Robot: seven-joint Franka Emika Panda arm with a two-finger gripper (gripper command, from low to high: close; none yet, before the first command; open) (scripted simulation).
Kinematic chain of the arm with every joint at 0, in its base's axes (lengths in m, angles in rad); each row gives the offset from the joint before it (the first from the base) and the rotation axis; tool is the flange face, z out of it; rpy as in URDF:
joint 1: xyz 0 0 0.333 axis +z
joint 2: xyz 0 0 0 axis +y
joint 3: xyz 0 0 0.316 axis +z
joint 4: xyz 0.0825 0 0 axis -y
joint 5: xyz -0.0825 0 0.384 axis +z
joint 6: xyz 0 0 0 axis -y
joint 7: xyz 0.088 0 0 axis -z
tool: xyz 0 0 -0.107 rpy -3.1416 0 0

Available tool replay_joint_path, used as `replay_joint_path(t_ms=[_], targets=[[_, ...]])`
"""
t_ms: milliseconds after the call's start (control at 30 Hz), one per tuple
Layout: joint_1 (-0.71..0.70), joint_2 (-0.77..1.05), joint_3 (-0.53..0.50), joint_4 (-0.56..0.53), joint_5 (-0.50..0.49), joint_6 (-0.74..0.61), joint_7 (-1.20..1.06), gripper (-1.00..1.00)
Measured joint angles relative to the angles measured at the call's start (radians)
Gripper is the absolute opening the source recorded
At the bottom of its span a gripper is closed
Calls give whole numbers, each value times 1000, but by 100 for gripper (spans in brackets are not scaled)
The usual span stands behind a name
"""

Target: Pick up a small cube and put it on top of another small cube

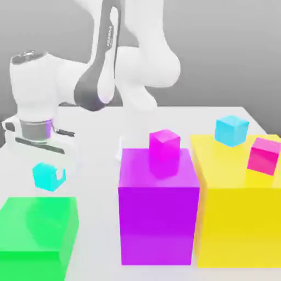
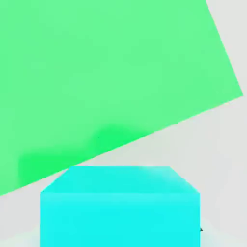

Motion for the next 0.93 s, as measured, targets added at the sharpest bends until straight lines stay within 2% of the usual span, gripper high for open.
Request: replay_joint_path(t_ms=[233, 633, 700, 800, 833, 933], targets=[[94, -167, 144, 56, 76, -222, 244, -100], [273, -483, 350, 157, 288, -615, 588, -100], [292, -505, 372, 142, 315, -621, 618, -100], [301, -480, 400, 66, 340, -519, 624, -100], [301, -472, 406, 49, 345, -493, 624, 100], [301, -472, 406, 49, 345, -493, 624, 100]])
